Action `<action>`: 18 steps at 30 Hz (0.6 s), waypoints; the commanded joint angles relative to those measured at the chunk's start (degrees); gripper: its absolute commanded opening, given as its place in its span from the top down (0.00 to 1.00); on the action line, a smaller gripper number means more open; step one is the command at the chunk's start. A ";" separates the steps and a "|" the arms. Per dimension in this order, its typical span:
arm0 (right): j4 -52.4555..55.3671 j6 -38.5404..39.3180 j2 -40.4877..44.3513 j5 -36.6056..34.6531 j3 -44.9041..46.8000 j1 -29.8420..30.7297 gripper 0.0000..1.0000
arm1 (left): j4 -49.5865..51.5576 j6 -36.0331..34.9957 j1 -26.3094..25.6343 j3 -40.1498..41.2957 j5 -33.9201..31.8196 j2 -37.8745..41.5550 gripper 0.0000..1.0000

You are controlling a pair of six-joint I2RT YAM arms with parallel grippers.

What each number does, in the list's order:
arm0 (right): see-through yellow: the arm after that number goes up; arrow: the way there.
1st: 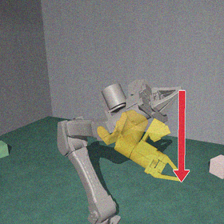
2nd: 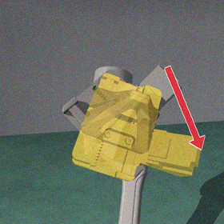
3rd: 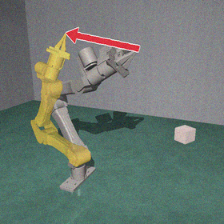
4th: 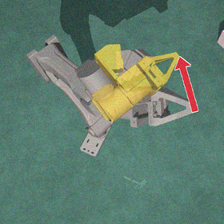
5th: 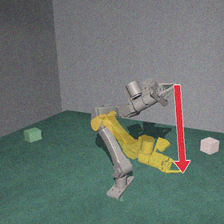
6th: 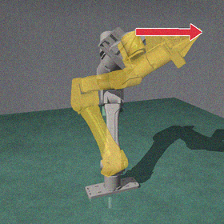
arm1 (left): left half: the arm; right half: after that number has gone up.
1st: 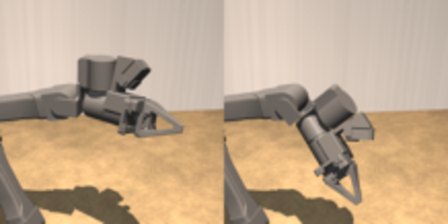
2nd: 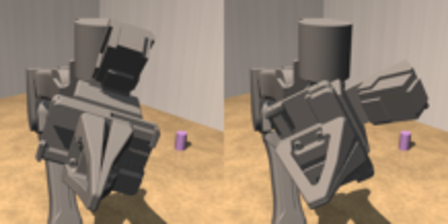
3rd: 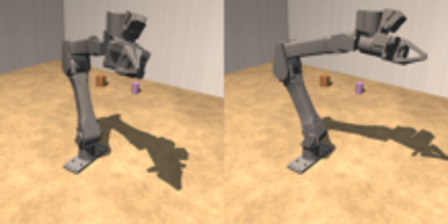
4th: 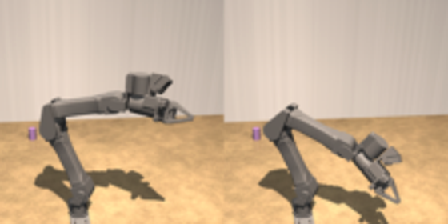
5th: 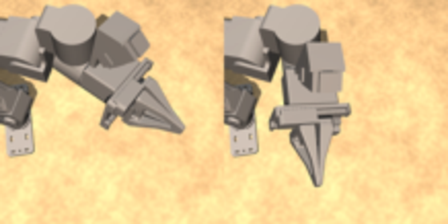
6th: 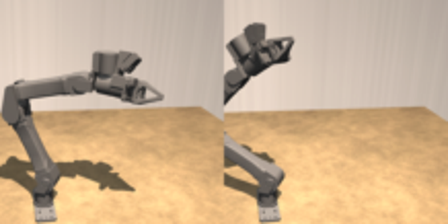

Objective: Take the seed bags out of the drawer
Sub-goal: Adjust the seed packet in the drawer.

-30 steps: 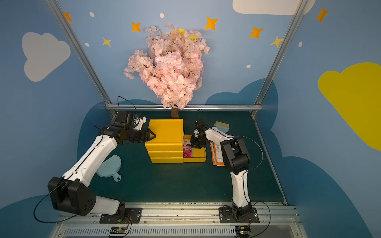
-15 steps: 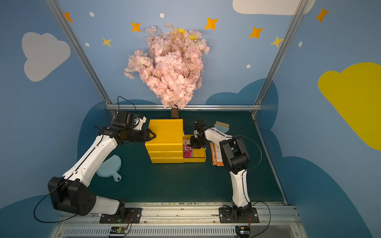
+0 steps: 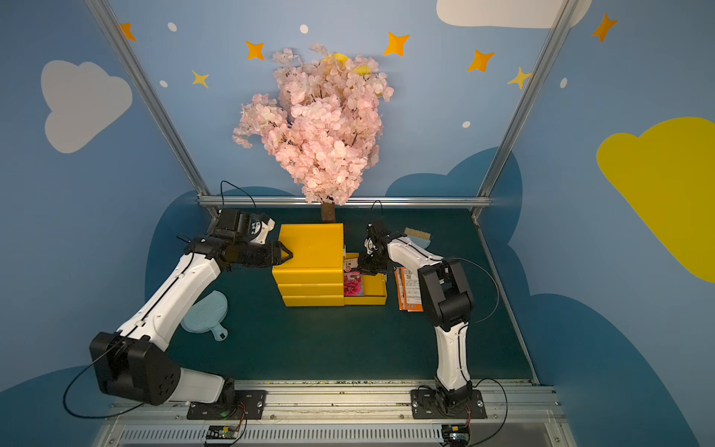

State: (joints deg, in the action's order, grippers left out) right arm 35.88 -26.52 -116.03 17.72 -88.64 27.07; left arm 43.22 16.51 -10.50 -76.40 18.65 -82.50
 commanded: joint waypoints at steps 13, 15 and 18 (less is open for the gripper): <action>6.55 3.76 7.30 -3.14 -2.96 -2.66 1.00 | 3.71 -0.67 -0.99 1.81 0.41 -4.03 0.40; 6.57 3.94 7.22 -2.91 -2.72 -2.81 1.00 | 3.71 -0.59 -0.98 1.84 0.37 -3.97 0.40; 6.49 4.02 6.83 -2.37 -2.16 -2.86 1.00 | 3.62 -0.56 -0.99 1.87 0.37 -4.06 0.40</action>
State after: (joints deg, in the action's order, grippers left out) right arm 41.21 -23.29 -110.80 15.27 -91.37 24.43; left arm 43.42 16.53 -10.50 -76.73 18.70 -82.72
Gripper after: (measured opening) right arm 0.044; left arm 0.601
